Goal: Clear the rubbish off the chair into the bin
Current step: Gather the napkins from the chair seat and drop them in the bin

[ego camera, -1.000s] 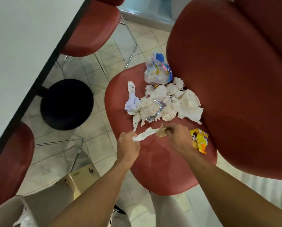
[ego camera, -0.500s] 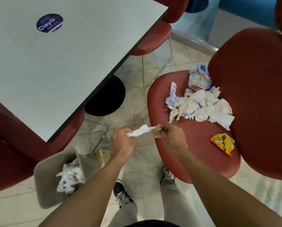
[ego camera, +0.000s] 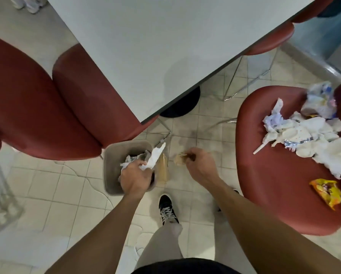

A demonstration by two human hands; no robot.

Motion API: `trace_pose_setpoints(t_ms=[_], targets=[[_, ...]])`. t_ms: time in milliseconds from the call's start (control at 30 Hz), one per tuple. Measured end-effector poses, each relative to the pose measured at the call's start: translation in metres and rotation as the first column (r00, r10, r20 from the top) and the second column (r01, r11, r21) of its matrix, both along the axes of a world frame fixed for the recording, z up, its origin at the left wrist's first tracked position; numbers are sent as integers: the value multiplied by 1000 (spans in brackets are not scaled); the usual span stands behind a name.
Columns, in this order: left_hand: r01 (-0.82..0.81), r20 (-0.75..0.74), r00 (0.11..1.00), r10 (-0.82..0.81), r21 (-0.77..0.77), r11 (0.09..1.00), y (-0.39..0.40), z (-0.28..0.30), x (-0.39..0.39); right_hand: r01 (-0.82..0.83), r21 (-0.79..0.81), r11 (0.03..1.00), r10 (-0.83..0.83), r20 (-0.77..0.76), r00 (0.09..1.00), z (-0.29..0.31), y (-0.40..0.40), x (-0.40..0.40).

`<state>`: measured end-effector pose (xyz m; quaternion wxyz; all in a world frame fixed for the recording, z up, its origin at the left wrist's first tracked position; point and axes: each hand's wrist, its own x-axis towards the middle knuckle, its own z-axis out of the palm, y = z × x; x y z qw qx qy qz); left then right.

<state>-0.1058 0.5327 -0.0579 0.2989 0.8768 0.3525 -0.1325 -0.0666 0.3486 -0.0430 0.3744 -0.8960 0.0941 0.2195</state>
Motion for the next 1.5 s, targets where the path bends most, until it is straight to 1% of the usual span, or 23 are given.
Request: trace_pose_setpoints(t_ms=[100, 233, 300, 367, 467, 600, 733, 833, 967, 1067, 1133, 1233, 1367, 1500], targets=[[-82, -24, 996, 82, -11, 997, 30, -9, -12, -54, 28, 998, 54, -18, 998, -6, 42, -7], [-127, -30, 991, 127, 1, 992, 57, -16, -20, -95, 68, 993, 98, -49, 994, -15, 84, -14], [-143, -42, 989, 142, -21, 990, 67, -19, -22, -147, 86, 985, 154, -90, 984, -18, 100, -17], [-131, -74, 989, 128, -34, 991, 74, -22, -24, -200, 99, 975, 211, -123, 970, -22, 110, -19], [-90, -117, 989, 87, -22, 996, 78, -25, -26, -241, 83, 967, 249, -113, 962, -23, 112, -18], [-49, -110, 993, 47, -23, 999, 72, -26, -22, -221, 59, 974, 227, -134, 965, -27, 97, -12], [-23, -113, 993, 18, -44, 999, 51, -24, -9, -199, 48, 979, 203, -131, 970, -28, 67, -7], [40, -79, 996, -44, -53, 998, 24, -21, 4, -155, 47, 987, 160, -132, 978, -29, 37, -3], [124, -90, 987, -132, -84, 989, -24, -21, 25, -96, 25, 995, 99, -138, 985, -32, -11, 3], [184, -67, 979, -193, -117, 976, -69, -21, 41, -19, 32, 999, 24, -156, 988, -32, -53, 7], [255, -91, 960, -264, -96, 962, -106, -20, 53, 33, 48, 998, -25, -151, 988, -32, -84, 9], [362, -87, 927, -364, -35, 931, -153, -22, 67, 75, 44, 996, -68, -146, 987, -28, -129, 13], [485, -88, 868, -488, -56, 873, -226, -23, 83, 211, 58, 976, -202, -129, 971, -30, -200, 17], [585, -65, 805, -589, -71, 808, -299, -31, 98, 285, 17, 958, -281, -115, 953, -33, -275, 18]])
